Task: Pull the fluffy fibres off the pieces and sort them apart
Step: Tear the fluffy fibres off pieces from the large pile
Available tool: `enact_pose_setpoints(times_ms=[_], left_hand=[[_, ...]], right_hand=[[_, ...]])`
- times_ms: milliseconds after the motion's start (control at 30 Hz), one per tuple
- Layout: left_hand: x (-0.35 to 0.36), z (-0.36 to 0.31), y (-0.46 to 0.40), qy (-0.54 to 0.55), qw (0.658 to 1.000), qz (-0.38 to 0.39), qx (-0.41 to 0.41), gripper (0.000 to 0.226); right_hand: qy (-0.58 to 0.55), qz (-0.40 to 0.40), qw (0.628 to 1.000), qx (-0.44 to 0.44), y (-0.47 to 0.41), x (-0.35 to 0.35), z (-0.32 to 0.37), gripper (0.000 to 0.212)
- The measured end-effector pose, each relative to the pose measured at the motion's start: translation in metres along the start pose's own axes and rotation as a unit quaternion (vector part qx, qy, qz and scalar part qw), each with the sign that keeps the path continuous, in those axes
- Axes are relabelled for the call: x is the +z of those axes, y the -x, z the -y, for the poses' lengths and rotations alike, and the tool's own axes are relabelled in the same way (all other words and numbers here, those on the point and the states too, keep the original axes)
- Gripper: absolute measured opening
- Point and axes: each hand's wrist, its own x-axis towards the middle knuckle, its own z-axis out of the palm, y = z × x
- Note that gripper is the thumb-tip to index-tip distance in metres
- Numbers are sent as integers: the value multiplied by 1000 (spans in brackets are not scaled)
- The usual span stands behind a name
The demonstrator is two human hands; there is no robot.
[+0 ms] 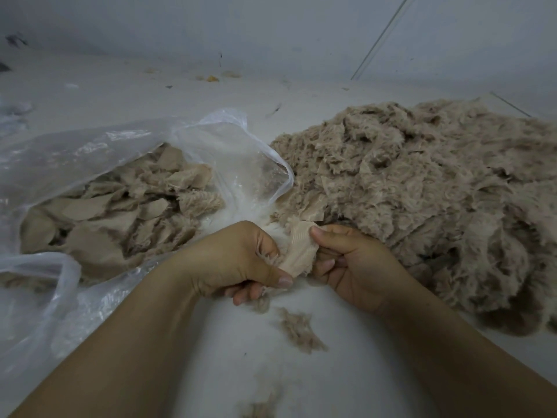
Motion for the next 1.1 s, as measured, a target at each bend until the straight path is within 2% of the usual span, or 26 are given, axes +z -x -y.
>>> enact_pose_setpoints(times_ms=[100, 167, 300, 367, 467, 567, 667, 733, 800, 867, 900, 1000, 1033, 1100], left_hand=[[1, -1, 2, -63, 996, 61, 8, 29], [2, -2, 4, -100, 989, 108, 9, 16], [2, -5, 7, -115, 981, 158, 7, 7], [0, -5, 8, -114, 981, 155, 17, 19], [-1, -4, 8, -90, 988, 117, 49, 15], [1, -3, 6, -72, 991, 76, 77, 34], [2, -4, 4, -67, 992, 37, 103, 27], [2, -4, 4, -73, 990, 59, 110, 7], [3, 0, 1, -67, 991, 70, 94, 18], [8, 2, -2, -51, 995, 58, 70, 17], [11, 2, -2, -42, 994, 80, 56, 14], [25, 0, 0, -2, 977, 212, 24, 14], [28, -1, 0, -4, 977, 212, 31, 11], [25, -6, 0, -18, 993, 104, 57, 11]], right_hand=[[-3, -3, 1000, -11, 0, 1, 0, 14], [-23, -16, 999, -19, 0, 0, 1, 26], [-26, -18, 999, -24, 1, 2, 1, 54], [-22, -20, 999, -22, 2, 3, 1, 56], [-29, -34, 999, -17, 1, 4, 1, 56], [-24, -56, 998, -21, 0, 3, 0, 49], [-24, -64, 998, -18, 0, 4, 0, 45], [-28, -70, 997, -14, 0, 5, 0, 39], [-28, -74, 997, -11, 1, 5, 1, 31], [-37, -70, 997, -7, 2, 5, 2, 31], [-39, -70, 997, -6, 2, 5, 2, 31], [-44, -73, 996, -5, 2, 5, 1, 39], [-41, -78, 996, -7, 1, 5, 1, 40], [-34, -84, 996, -15, 0, 4, 0, 40]])
